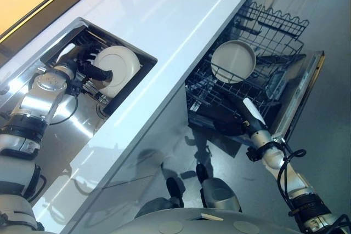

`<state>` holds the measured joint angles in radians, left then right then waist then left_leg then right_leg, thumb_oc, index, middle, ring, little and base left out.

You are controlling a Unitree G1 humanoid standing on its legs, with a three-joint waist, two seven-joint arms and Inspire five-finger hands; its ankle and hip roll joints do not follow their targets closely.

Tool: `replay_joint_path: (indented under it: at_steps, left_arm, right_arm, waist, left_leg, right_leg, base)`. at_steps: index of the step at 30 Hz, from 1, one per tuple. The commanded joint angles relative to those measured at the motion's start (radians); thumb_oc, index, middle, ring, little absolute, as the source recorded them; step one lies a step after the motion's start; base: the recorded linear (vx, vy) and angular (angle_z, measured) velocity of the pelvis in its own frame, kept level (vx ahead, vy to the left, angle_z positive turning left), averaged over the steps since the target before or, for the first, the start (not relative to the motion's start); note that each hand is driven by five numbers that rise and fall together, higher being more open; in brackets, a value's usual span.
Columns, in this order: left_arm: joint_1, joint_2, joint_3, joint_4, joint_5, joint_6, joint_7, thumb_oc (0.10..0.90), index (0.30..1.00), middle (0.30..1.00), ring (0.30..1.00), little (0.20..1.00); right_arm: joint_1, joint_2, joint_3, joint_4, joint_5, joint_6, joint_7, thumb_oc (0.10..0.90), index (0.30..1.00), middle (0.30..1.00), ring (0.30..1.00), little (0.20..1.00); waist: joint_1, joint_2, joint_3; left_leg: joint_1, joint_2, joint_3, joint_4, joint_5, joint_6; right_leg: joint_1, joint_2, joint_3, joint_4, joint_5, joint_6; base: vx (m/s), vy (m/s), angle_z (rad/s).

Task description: Pick up plates and place into dishwasher.

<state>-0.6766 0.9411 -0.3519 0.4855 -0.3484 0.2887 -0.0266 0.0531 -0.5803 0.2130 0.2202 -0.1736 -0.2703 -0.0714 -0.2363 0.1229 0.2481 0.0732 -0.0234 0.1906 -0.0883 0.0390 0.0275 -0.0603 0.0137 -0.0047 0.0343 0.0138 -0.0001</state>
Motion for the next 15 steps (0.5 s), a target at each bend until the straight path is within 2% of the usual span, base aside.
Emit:
replay_joint_path:
  at_steps: [1, 7, 10, 15]
  left_arm:
    - [-0.168, 0.053, 0.028, 0.051, 0.047, -0.015, 0.056, 0.8, 0.9, 0.9, 0.9, 0.9]
    - [-0.209, 0.04, 0.007, 0.108, 0.008, 0.002, 0.065, 0.8, 0.9, 0.9, 0.9, 0.9]
    - [-0.221, 0.031, -0.002, 0.137, -0.031, 0.018, 0.034, 0.8, 0.9, 0.9, 0.9, 0.9]
    - [-0.206, 0.009, -0.008, 0.167, -0.14, 0.068, -0.095, 0.8, 0.9, 0.9, 0.9, 0.9]
  right_arm:
    - [0.15, -0.045, 0.08, 0.073, 0.057, 0.073, 0.021, 0.8, 0.9, 0.9, 0.9, 0.9]
    - [0.114, -0.054, 0.099, 0.075, 0.061, 0.071, 0.002, 0.8, 0.9, 0.9, 0.9, 0.9]
    - [0.091, -0.058, 0.105, 0.074, 0.07, 0.08, -0.015, 0.8, 0.9, 0.9, 0.9, 0.9]
    - [0.074, -0.052, 0.096, 0.07, 0.072, 0.081, -0.025, 0.8, 0.9, 0.9, 0.9, 0.9]
  waist:
    - [-0.048, -0.014, 0.053]
    - [-0.049, -0.019, 0.1]
    - [-0.049, -0.02, 0.121]
    - [-0.05, -0.028, 0.15]
  left_leg:
    - [-0.076, -0.047, 0.021, 0.104, -0.085, -0.018]
    - [-0.122, -0.043, 0.028, 0.116, -0.075, -0.019]
    - [-0.142, -0.042, 0.033, 0.116, -0.07, -0.018]
    - [-0.167, -0.042, 0.037, 0.116, -0.065, -0.014]
  right_leg:
    - [-0.037, -0.002, -0.015, 0.098, -0.101, 0.093]
    - [-0.078, 0.0, -0.015, 0.101, -0.091, 0.087]
    - [-0.098, 0.004, -0.008, 0.099, -0.085, 0.087]
    - [-0.126, 0.009, 0.007, 0.103, -0.075, 0.094]
  base:
    - [-0.03, -0.01, -0.02]
    - [-0.07, 0.015, 0.01]
    - [-0.08, 0.022, 0.0]
    - [-0.06, 0.012, 0.04]
